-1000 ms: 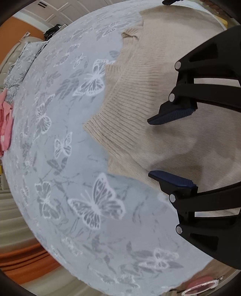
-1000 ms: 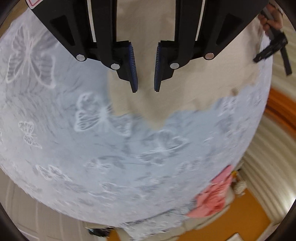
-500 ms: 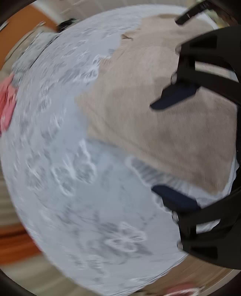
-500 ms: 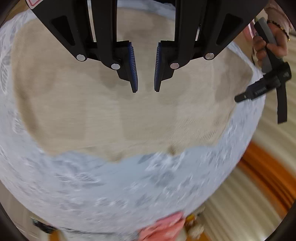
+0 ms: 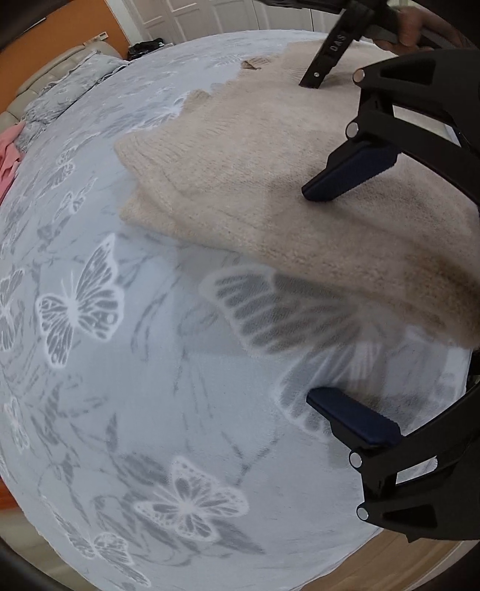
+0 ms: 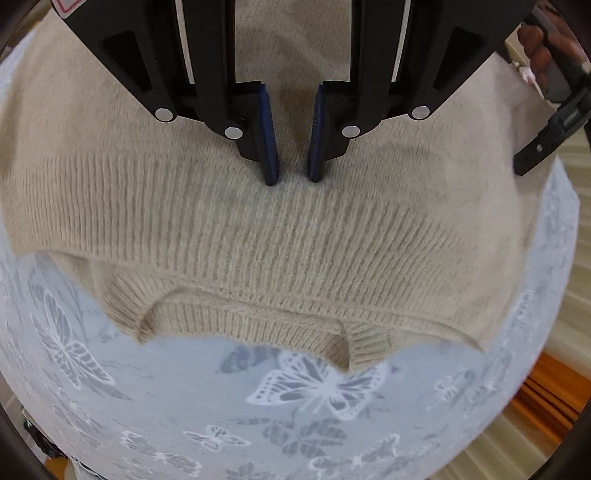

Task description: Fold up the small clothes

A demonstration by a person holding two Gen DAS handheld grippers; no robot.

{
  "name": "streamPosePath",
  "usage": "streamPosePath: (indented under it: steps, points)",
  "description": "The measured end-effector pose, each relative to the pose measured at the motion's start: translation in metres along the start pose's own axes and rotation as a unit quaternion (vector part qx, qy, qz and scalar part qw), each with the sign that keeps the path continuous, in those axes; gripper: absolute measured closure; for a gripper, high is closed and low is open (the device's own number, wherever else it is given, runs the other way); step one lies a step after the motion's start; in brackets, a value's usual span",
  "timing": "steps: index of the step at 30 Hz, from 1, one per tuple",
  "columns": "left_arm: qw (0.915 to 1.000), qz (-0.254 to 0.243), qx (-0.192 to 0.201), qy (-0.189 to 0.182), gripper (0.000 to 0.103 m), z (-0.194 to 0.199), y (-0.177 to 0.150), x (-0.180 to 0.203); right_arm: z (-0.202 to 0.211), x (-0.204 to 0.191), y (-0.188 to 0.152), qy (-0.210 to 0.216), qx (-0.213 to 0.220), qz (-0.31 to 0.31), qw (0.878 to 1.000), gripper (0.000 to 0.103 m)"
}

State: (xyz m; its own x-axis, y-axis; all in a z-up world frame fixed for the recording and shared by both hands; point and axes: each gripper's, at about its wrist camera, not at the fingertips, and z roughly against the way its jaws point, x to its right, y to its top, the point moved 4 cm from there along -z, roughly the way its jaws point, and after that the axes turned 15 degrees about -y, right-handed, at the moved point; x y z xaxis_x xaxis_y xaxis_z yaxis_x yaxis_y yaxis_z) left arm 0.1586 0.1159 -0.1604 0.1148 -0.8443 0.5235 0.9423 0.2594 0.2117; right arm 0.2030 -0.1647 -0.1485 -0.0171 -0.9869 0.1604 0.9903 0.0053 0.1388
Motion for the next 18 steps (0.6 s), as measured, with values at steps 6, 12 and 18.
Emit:
streamPosePath:
  steps: [6,12,18]
  points:
    - [0.9998,-0.001,0.013,0.016,0.005,-0.006,0.002,0.007,-0.008,-0.006,0.008,-0.003,-0.022,0.010,1.000,0.084]
    - [0.9954,0.001,0.008,-0.095,0.088,-0.002,0.009,0.057,-0.008,-0.004,0.005,-0.001,-0.002,0.003,1.000,0.084]
    - [0.9827,-0.055,0.045,-0.171,0.090,0.041,0.011,0.151,-0.007,0.014,-0.009,0.045,0.019,-0.021,0.999,0.084]
